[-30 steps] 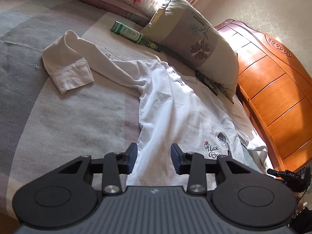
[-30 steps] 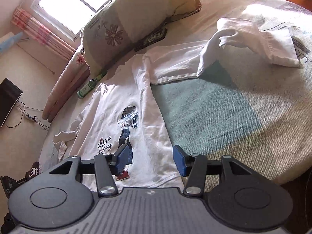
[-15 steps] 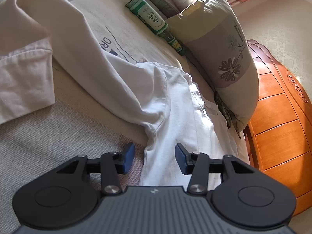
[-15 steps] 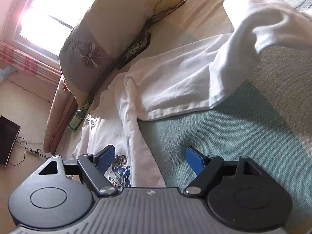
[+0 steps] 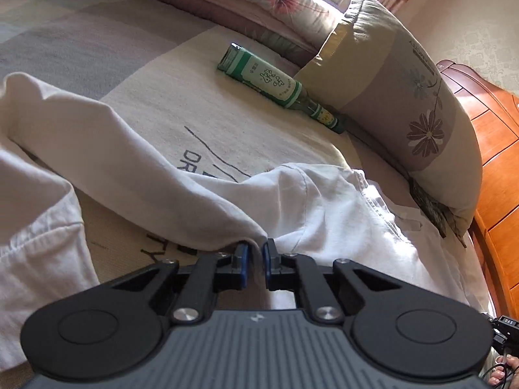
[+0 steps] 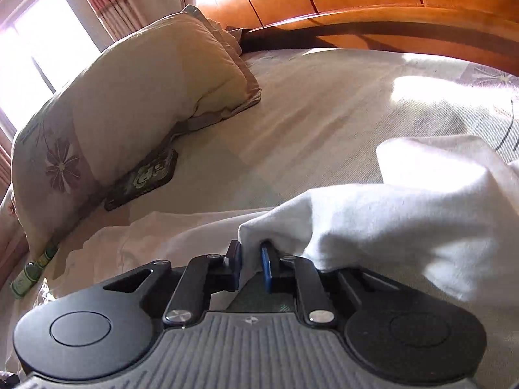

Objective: Fold clothes

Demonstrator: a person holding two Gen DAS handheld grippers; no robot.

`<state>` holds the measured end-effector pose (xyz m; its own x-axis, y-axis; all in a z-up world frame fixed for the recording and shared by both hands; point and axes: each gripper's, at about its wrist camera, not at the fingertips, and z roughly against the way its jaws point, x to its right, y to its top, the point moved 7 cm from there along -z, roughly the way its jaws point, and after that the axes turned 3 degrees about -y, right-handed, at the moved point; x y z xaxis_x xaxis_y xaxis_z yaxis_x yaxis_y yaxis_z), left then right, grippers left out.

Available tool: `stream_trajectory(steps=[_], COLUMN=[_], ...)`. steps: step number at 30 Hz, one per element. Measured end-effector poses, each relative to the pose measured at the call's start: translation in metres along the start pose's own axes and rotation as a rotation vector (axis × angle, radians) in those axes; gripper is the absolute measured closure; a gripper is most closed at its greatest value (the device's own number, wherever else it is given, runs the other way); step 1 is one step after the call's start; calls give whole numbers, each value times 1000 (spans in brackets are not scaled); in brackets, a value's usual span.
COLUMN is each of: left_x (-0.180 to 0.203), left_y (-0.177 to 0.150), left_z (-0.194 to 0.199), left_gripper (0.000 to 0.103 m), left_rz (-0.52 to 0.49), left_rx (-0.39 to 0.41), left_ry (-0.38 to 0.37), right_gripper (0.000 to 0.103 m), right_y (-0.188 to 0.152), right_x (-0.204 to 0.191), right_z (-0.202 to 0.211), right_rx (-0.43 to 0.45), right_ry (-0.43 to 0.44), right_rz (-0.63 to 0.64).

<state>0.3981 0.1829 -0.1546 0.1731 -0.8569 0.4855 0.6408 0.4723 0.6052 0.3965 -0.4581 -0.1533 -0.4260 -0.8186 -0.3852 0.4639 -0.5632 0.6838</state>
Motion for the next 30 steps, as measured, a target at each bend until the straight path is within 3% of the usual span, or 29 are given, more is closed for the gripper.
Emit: stream_trajectory(steps=[2, 6, 7, 9, 14, 21, 30], left_x=[-5, -8, -8, -6, 9, 44, 101], left_y=[6, 5, 2, -5, -27, -61, -112], left_z=[2, 1, 0, 5, 34, 75, 69], left_gripper=[95, 90, 90, 91, 90, 82, 78], left_rz=[-8, -43, -41, -56, -121, -218, -407], left_rx=[9, 11, -5, -17, -50, -81, -157], left_ry=[18, 51, 47, 35, -8, -100, -158], right_gripper=[86, 82, 79, 63, 61, 61, 60], right_y=[14, 18, 13, 3, -40, -92, -142], right_x=[8, 12, 11, 6, -9, -41, -79], right_z=[-1, -6, -3, 4, 35, 78, 97], right_rx=[30, -12, -35, -86, -229, -238, -127], right_ry=[-32, -26, -5, 45, 192, 214, 59], right_rz=[14, 60, 62, 55, 71, 340, 727])
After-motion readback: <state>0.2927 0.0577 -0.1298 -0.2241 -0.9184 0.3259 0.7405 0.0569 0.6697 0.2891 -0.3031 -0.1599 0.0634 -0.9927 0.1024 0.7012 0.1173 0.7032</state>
